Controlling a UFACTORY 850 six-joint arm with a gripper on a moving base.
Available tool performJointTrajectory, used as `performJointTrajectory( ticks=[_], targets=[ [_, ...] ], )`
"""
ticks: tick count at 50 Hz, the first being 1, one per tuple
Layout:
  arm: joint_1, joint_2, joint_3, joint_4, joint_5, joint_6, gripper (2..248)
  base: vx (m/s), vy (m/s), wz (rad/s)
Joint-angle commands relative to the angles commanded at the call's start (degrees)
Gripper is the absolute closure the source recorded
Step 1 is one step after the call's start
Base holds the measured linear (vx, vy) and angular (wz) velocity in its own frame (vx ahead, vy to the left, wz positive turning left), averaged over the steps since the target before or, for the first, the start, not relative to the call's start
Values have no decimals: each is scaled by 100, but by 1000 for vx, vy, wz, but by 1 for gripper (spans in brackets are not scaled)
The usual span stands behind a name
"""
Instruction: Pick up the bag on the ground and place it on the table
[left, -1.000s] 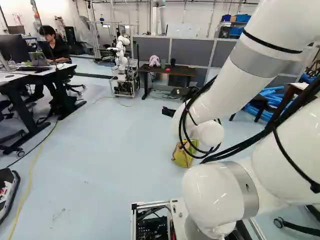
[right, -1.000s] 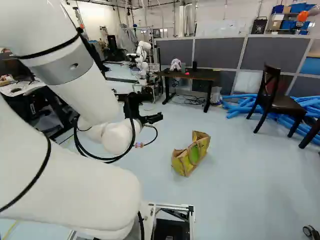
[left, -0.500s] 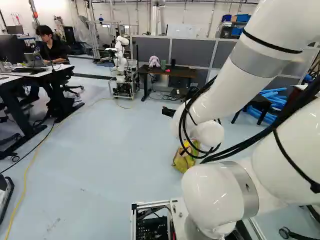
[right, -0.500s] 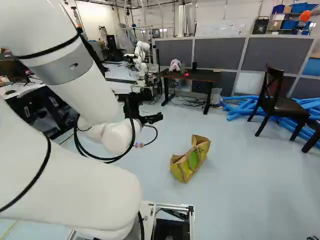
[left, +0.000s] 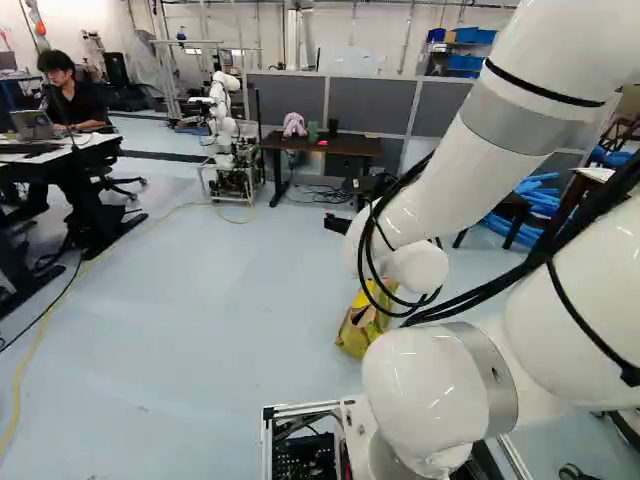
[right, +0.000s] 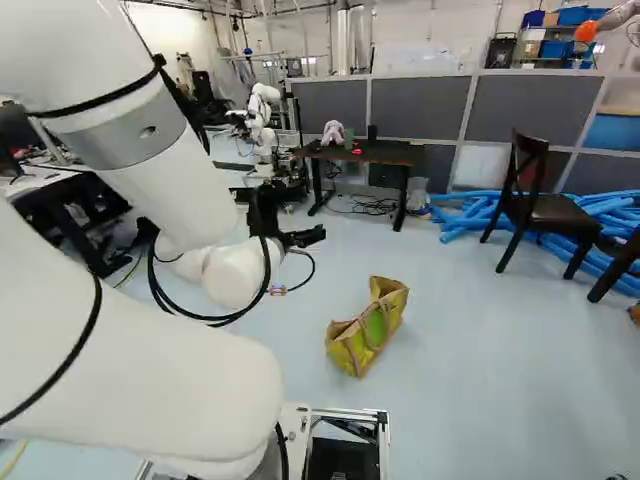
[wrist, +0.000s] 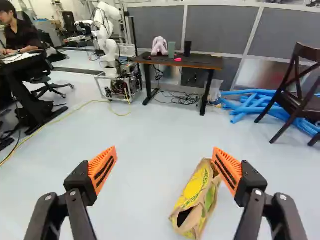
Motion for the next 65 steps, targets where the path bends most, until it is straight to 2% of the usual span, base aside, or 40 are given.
performJointTrajectory(
  ticks=[12,44,65],
  targets=[
    [0,0,0,0,0,0,3,145,-78,-162],
    [0,0,0,0,0,0,3,131,-46,-9],
    [-1,-283,-243,0,0,0,3,15,-7,-3]
  ],
)
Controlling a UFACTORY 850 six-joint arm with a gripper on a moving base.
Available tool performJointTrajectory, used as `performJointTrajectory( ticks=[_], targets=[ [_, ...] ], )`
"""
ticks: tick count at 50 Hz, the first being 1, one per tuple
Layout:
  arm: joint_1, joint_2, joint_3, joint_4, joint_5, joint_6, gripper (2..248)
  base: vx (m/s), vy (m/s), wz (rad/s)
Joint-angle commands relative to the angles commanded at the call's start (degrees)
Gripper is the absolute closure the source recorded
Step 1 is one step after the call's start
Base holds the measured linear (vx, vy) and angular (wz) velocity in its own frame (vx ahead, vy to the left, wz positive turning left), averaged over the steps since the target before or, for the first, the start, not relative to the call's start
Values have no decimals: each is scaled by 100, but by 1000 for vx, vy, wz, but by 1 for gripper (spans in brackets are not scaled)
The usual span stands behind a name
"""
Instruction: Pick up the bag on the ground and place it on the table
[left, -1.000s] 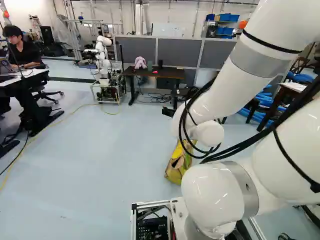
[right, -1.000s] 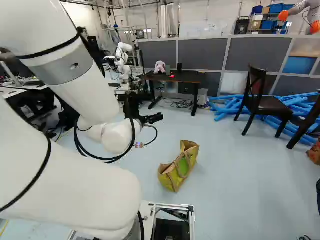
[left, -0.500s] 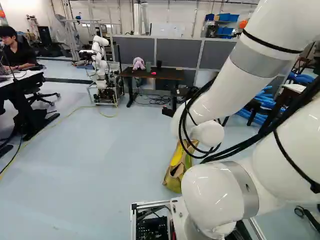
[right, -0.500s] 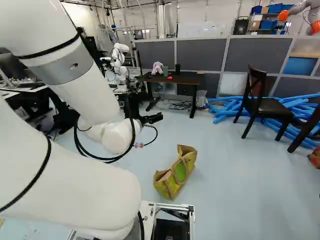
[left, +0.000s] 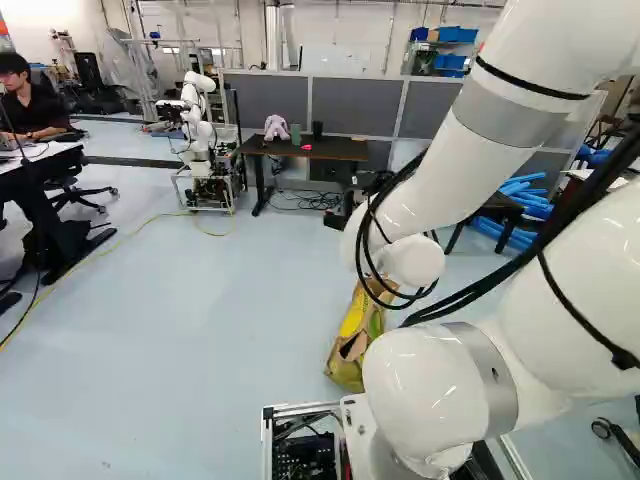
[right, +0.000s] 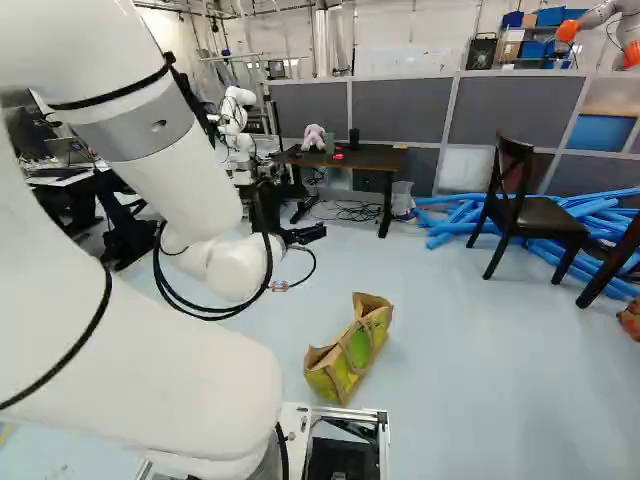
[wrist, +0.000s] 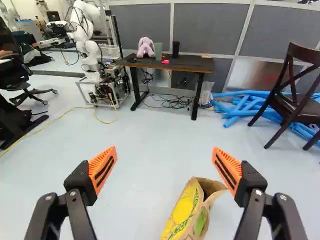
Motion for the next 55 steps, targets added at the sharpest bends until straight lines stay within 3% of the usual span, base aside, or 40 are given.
performJointTrajectory(
  ticks=[24,55],
  targets=[
    [-100,-864,-572,0,-28,0,3,0,0,0],
    [-276,-2069,-1309,161,-419,0,3,0,0,0]
  ],
)
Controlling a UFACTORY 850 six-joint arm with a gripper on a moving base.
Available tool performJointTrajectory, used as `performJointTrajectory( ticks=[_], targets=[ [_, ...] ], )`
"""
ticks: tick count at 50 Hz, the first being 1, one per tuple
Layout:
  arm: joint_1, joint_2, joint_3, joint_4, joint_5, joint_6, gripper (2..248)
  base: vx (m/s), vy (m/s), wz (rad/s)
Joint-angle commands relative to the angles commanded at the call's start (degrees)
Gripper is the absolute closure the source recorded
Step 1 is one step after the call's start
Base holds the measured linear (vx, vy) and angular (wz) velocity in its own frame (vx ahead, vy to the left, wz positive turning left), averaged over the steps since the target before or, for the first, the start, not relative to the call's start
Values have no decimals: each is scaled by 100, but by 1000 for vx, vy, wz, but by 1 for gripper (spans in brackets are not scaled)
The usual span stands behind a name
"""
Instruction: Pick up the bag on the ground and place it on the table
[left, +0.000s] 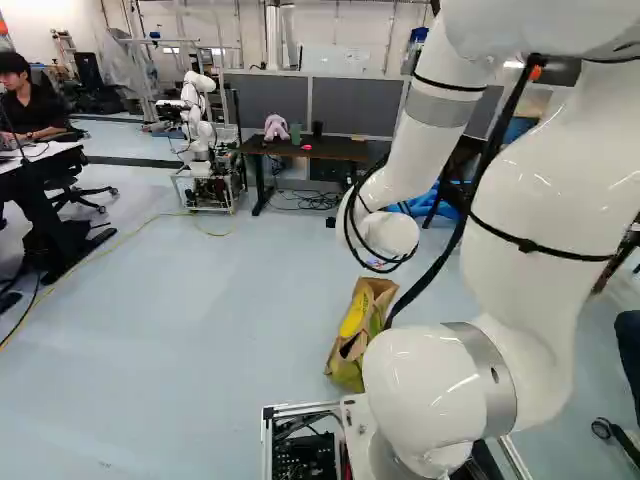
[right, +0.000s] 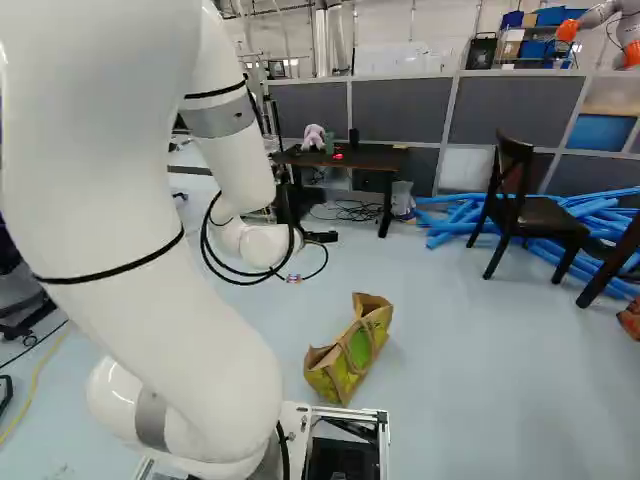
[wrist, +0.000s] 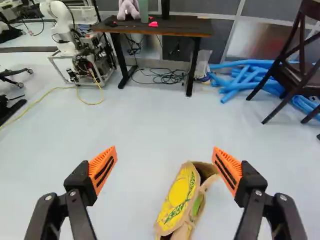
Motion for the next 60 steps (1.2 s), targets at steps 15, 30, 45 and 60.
performJointTrajectory(
  ticks=[15,30,45,60],
  targets=[
    [-127,-495,-304,12,-147,0,3,0,0,0],
    [-264,-971,-608,13,-423,0,3,0,0,0],
    [-420,-1435,-914,13,-764,0,3,0,0,0],
    [-584,-1889,-1233,13,-1152,0,3,0,0,0]
  ],
)
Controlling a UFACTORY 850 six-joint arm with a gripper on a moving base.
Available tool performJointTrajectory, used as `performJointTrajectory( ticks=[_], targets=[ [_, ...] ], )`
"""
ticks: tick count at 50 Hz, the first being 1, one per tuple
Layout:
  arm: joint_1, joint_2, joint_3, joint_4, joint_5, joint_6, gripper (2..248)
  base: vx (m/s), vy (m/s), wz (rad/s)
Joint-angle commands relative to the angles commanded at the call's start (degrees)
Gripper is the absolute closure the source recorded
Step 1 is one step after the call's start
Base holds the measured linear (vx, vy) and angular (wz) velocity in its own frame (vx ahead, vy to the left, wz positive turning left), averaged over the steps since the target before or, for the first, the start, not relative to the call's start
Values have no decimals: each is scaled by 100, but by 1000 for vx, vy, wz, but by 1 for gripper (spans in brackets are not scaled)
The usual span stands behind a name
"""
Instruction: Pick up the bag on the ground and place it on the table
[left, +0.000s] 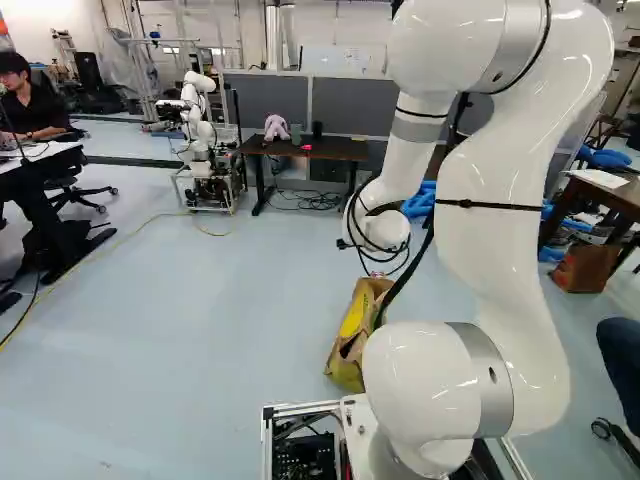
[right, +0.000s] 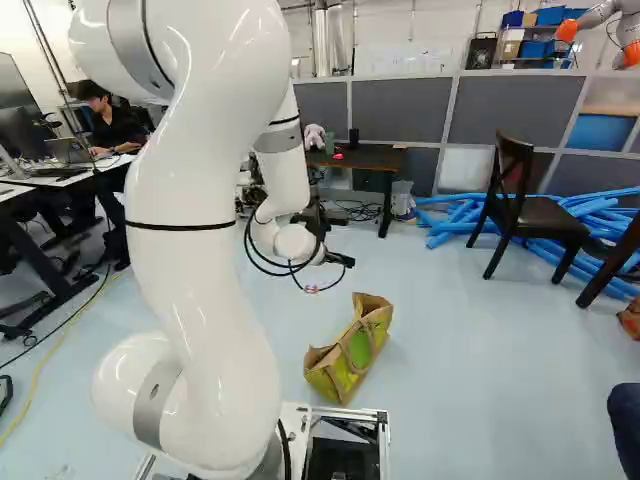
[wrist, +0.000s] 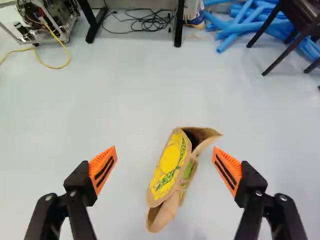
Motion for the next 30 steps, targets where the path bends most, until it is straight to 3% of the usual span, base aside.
performJointTrajectory(
  ticks=[30],
  targets=[
    [-296,-974,-809,193,-787,0,3,0,0,0]
  ],
)
